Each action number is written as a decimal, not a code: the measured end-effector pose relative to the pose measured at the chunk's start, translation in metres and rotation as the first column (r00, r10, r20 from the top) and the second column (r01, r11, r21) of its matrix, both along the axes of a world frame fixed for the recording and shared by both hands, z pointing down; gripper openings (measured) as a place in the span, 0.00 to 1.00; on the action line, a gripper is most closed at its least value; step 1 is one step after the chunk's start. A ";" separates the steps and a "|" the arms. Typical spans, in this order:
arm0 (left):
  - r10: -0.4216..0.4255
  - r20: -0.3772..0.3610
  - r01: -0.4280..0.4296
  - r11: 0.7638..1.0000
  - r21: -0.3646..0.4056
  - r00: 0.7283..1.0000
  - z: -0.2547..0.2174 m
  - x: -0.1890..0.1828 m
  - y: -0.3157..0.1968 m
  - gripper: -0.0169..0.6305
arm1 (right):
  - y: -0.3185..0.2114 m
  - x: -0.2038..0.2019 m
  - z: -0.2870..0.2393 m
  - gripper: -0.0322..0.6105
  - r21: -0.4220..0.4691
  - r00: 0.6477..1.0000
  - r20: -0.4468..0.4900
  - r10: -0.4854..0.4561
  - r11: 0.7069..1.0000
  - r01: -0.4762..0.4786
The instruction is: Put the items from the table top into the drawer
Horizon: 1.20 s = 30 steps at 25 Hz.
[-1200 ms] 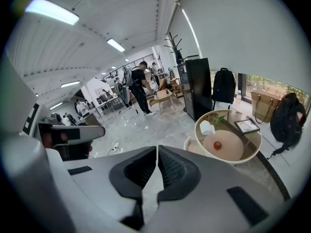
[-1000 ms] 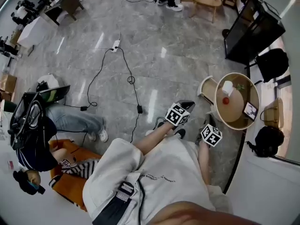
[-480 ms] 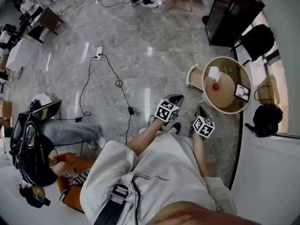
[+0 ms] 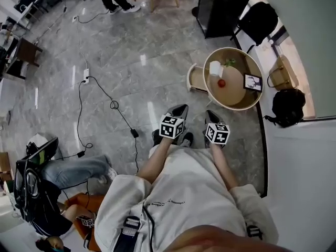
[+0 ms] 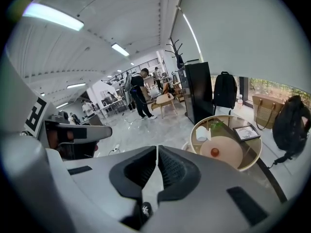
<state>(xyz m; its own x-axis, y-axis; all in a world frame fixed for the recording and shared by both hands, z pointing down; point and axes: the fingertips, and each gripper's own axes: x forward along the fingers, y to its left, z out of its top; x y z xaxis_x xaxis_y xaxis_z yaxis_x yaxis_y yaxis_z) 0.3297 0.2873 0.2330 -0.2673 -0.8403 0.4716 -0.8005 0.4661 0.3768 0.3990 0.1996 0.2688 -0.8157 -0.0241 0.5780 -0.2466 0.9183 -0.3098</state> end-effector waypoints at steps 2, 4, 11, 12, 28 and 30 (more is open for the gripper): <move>0.012 -0.010 -0.012 1.000 0.004 1.000 0.000 -0.001 -0.007 0.06 | -0.007 -0.001 -0.003 0.11 -0.031 1.000 0.023 0.020 0.999 -0.020; 0.042 -0.005 -0.042 0.999 0.002 0.999 -0.001 -0.004 -0.015 0.06 | -0.010 -0.007 -0.003 0.11 -0.072 0.998 0.040 0.043 0.997 -0.040; 0.132 0.044 -0.131 0.991 -0.021 0.990 -0.003 -0.046 -0.012 0.06 | 0.001 -0.060 -0.004 0.11 -0.124 0.995 0.071 0.065 0.991 -0.055; 0.134 0.039 -0.133 0.991 -0.020 0.990 -0.002 -0.057 -0.010 0.06 | 0.004 -0.069 -0.005 0.11 -0.122 0.995 0.075 0.067 0.991 -0.057; 0.425 0.045 -0.426 0.905 0.011 0.904 0.011 -0.172 -0.006 0.06 | 0.047 -0.152 0.027 0.11 -0.161 0.951 0.064 0.303 0.944 -0.290; 0.449 0.045 -0.449 0.893 0.007 0.893 0.016 -0.188 0.004 0.06 | 0.055 -0.163 0.032 0.11 -0.151 0.941 0.062 0.332 0.935 -0.320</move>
